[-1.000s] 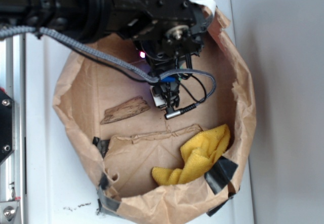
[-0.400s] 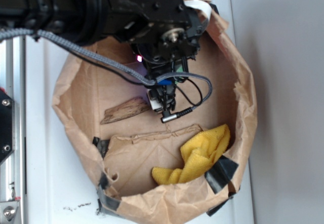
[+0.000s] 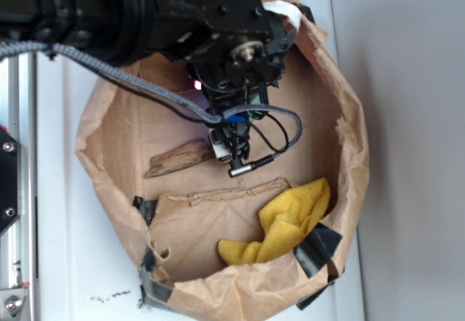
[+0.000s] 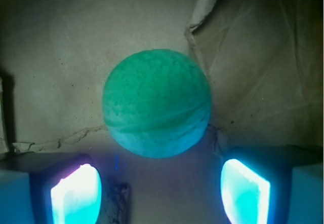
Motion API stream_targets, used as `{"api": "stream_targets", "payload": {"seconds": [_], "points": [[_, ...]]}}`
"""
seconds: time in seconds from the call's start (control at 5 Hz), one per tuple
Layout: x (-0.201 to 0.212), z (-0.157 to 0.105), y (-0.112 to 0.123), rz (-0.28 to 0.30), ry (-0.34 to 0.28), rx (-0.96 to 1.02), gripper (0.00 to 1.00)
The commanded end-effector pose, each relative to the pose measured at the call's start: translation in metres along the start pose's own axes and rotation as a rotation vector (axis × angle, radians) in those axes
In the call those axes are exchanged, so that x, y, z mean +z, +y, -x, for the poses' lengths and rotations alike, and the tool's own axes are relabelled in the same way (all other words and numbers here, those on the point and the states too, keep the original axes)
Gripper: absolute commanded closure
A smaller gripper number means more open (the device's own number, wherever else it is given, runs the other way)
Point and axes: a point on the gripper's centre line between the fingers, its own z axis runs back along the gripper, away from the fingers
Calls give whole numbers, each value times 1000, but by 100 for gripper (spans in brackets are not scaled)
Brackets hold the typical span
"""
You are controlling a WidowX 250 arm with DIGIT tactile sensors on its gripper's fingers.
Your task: Grab the green ball.
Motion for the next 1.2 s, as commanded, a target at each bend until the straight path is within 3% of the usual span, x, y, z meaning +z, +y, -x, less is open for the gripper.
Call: {"api": "stream_targets", "payload": {"seconds": [0.0,0.2,0.4,0.6,1.0], "points": [[14,-8,6,2,-62,32,0],[36,3,2,-8,-109,-26,0],[55,-40,2,-13,-149,-34,0],[51,-77,6,-63,-184,-40,0],[38,-43,0,-73,-184,-50,0]]}}
